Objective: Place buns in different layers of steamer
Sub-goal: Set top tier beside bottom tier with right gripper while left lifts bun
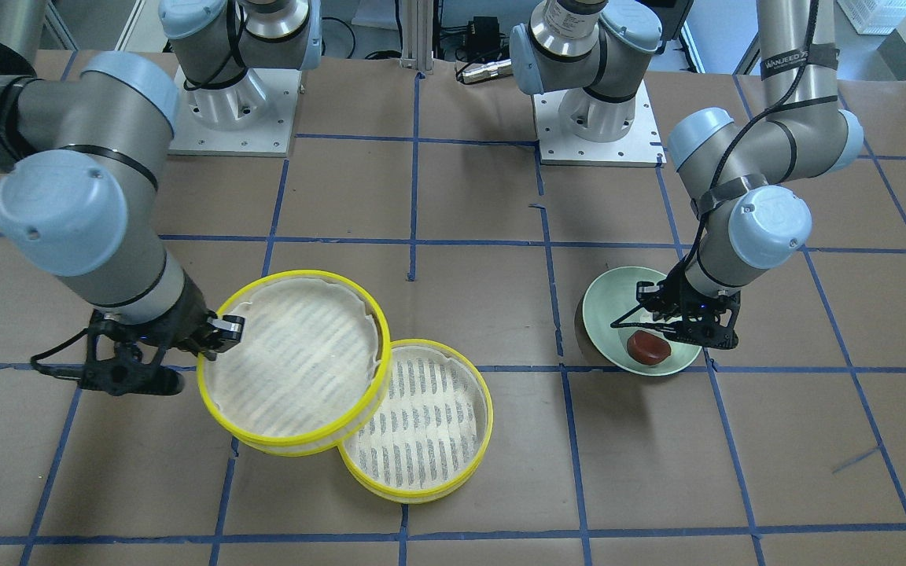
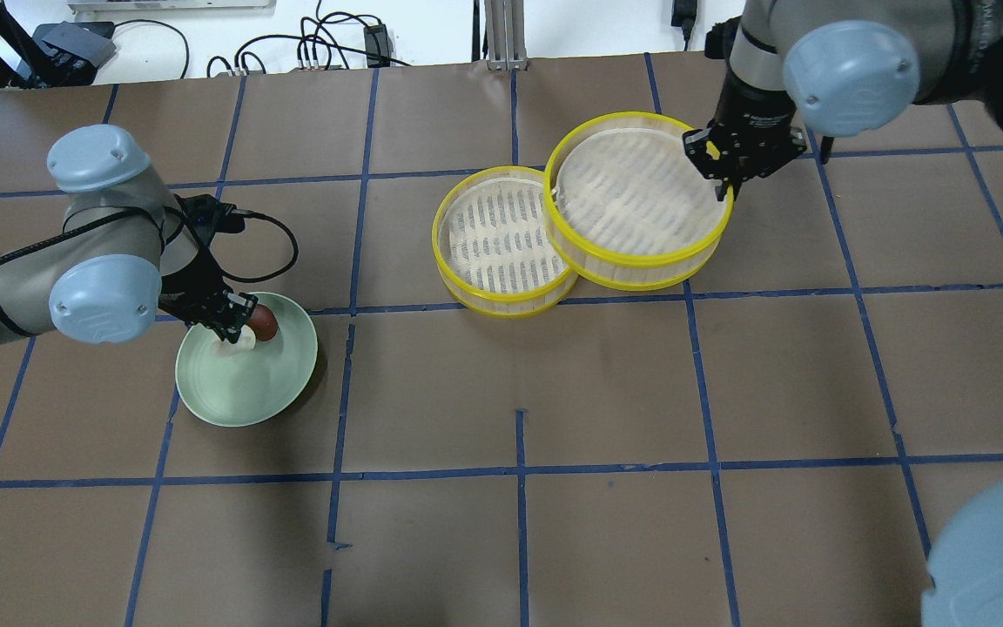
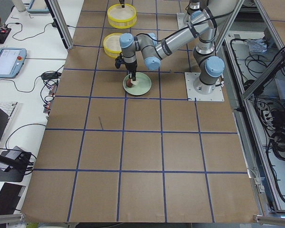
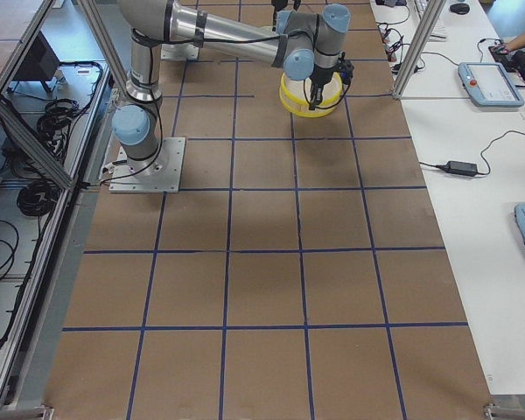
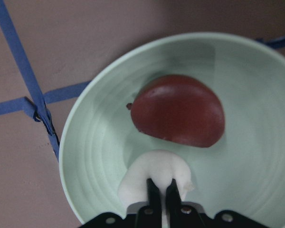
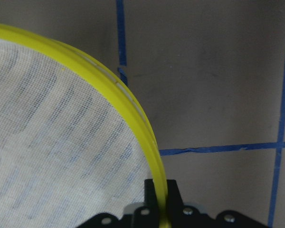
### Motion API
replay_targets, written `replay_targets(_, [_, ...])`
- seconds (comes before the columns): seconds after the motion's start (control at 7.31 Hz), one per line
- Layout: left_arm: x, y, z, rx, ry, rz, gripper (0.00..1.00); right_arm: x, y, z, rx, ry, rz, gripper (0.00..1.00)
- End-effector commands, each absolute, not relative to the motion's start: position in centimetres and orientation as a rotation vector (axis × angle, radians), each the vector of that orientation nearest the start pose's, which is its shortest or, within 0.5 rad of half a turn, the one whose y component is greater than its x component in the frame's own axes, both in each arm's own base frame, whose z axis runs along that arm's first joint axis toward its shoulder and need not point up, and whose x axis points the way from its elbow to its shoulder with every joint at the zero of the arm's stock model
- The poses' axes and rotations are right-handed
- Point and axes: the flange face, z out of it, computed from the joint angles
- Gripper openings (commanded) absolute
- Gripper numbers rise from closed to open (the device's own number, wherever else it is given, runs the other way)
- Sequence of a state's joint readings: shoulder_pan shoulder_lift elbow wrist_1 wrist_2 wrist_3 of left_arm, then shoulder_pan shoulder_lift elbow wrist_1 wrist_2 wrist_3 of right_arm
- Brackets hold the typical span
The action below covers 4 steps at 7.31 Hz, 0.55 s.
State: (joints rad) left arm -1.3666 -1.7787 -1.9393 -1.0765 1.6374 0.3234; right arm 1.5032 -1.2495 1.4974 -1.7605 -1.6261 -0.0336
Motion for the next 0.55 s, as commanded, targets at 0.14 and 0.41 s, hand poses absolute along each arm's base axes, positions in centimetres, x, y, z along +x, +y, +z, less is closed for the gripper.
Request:
replay_targets(0.14, [-11.0, -54.3, 36.9, 0.044, 3.141, 0.089, 0.03, 4.0, -61.9, 36.3, -0.074, 3.208, 0.105, 0.13])
replay_targets(0.41, [-17.2, -56.7, 36.0, -0.161, 3.313, 0.013, 0.03, 3.9, -61.9, 35.8, -0.093, 3.206, 0.121, 0.13])
